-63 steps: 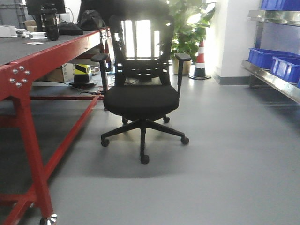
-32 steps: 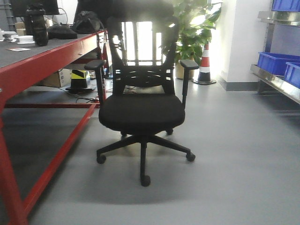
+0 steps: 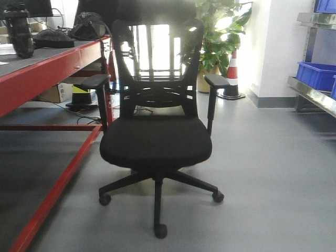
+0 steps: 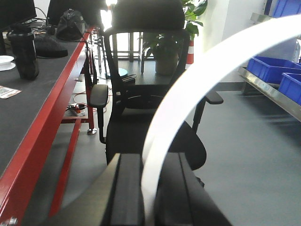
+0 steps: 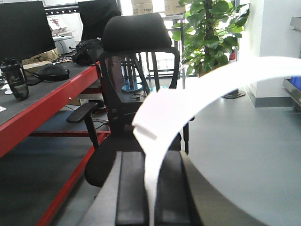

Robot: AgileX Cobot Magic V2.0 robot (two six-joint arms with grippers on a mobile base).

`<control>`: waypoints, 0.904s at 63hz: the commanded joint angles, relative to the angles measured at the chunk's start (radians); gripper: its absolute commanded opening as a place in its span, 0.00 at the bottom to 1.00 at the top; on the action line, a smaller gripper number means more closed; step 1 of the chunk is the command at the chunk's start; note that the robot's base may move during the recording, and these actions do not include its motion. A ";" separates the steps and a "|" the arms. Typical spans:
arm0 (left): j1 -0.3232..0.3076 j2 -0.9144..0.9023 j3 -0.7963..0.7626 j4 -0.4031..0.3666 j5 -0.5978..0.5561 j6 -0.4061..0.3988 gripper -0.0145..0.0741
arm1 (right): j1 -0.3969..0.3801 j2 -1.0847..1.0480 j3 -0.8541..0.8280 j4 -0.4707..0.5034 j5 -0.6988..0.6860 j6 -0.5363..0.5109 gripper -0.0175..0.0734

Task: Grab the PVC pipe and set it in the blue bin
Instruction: 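Drive toward the steel shelving with blue bins holding the pipe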

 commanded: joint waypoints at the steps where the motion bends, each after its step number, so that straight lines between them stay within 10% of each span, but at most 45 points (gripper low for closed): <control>1: -0.004 -0.007 -0.001 0.000 -0.028 0.001 0.04 | 0.001 -0.004 0.001 -0.004 -0.021 -0.003 0.01; 57: -0.004 -0.007 -0.001 0.000 -0.028 0.001 0.04 | 0.001 -0.004 0.001 -0.004 -0.021 -0.003 0.01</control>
